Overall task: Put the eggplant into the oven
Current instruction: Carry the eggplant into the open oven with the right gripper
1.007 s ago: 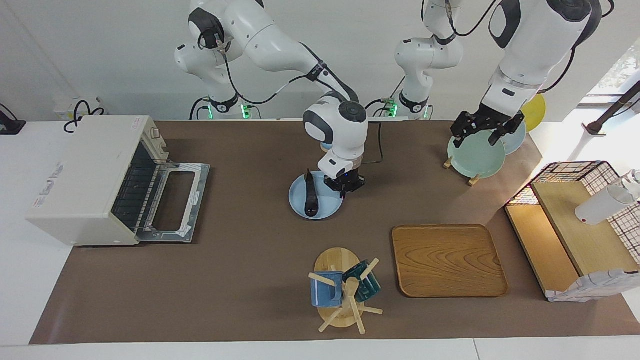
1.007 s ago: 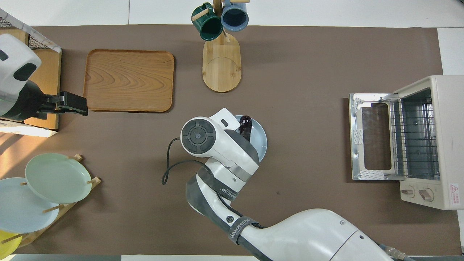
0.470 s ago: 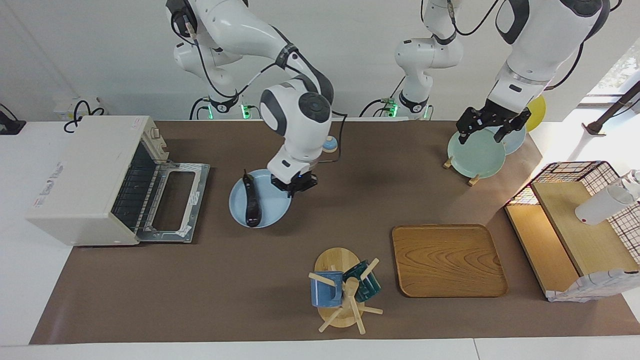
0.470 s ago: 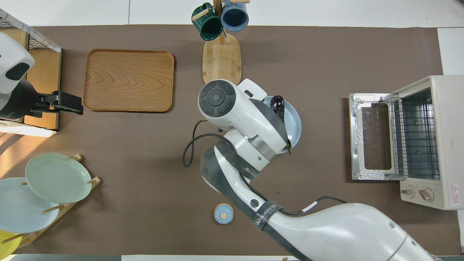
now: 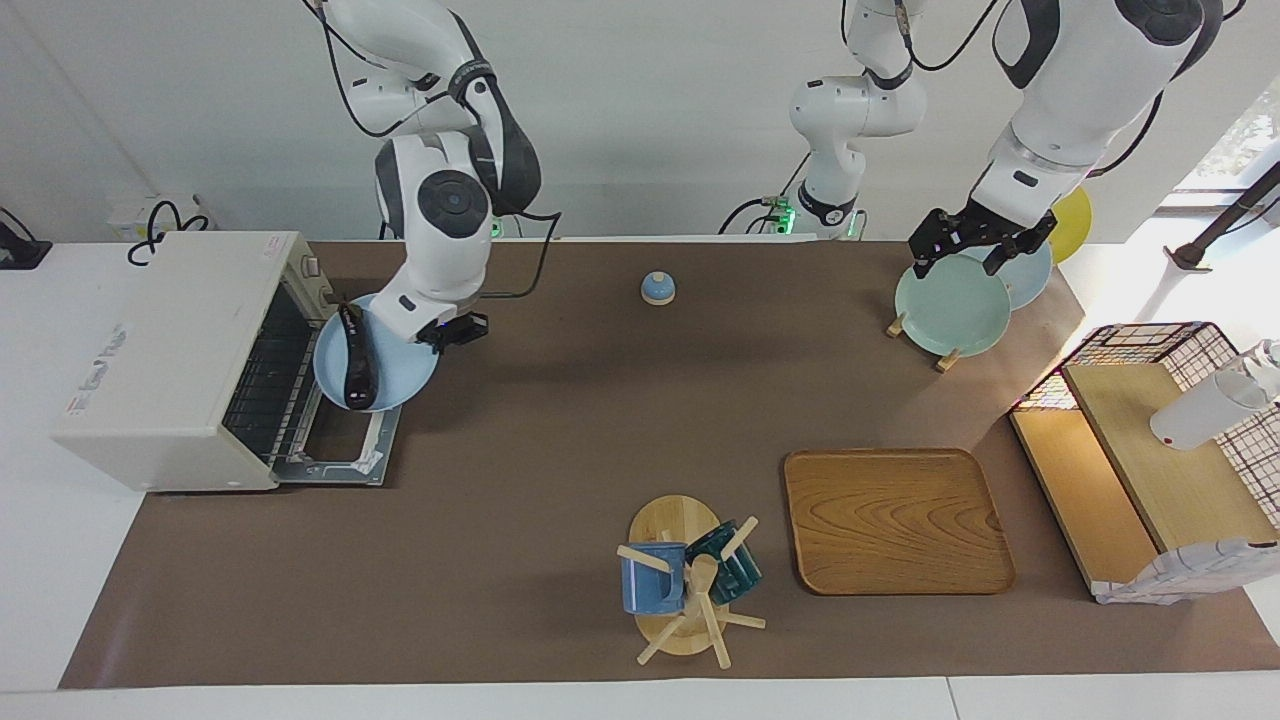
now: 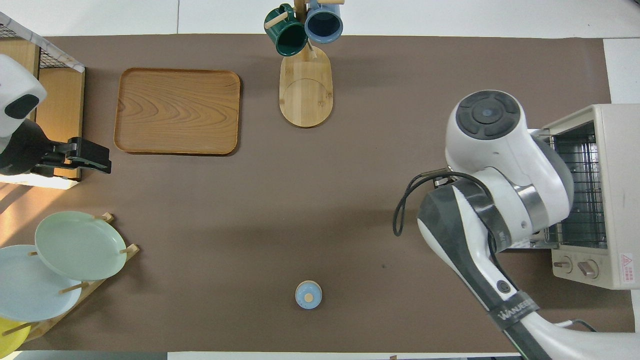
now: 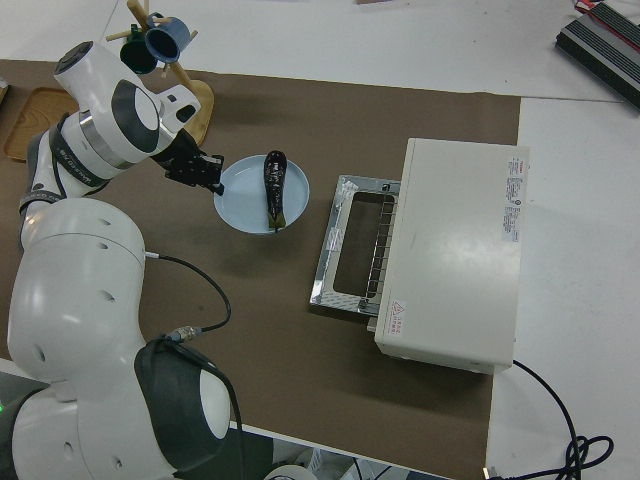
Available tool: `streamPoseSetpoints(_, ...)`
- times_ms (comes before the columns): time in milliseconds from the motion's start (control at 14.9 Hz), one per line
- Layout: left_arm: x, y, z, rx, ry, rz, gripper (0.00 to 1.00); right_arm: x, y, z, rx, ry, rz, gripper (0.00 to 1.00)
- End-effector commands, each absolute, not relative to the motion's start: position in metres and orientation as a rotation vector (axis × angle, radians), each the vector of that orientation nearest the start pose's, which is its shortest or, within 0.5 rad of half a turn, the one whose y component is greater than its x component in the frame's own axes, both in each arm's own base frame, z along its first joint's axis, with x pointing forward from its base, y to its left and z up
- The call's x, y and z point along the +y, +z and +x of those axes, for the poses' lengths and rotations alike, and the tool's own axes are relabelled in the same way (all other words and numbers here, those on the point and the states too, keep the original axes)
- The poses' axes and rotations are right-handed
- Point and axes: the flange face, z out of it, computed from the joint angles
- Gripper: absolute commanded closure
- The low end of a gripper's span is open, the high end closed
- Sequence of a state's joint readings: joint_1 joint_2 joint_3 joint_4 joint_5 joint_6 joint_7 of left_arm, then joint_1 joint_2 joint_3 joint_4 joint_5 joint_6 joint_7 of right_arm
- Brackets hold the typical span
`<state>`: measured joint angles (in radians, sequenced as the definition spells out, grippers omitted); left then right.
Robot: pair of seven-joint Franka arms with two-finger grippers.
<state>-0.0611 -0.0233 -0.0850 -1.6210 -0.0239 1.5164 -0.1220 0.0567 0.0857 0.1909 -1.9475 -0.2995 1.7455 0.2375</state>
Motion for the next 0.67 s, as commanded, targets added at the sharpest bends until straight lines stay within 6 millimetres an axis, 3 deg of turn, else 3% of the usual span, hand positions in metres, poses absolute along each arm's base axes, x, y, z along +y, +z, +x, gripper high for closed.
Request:
streamPoseSetpoints(0,-0.079,0.611,0.533,0.078,0.154,-3.143,0.0,0.055,0.411,0.525,-0.222,0.432,-3.476,1.0)
streamPoseSetpoints(67,-0.079,0.612,0.533,0.102,0.152,-3.144,0.0,0.034,0.409,0.525,-0.235,0.445,-3.461,1.0)
streamPoseSetpoints(336,-0.079,0.614,0.532,0.129,0.14,-3.144,0.0,-0.018,0.392,0.52,-0.277,0.429,-3.422,1.0)
streamPoseSetpoints(470,-0.081,0.616,0.531,0.119,0.133,-3.145,0.0,-0.031,0.377,0.511,-0.282,0.372,-3.415,1.0)
streamPoseSetpoints(604,-0.083,0.616,0.531,0.124,0.128,-3.145,0.0,-0.03,0.372,0.509,-0.278,0.349,-3.414,1.0)
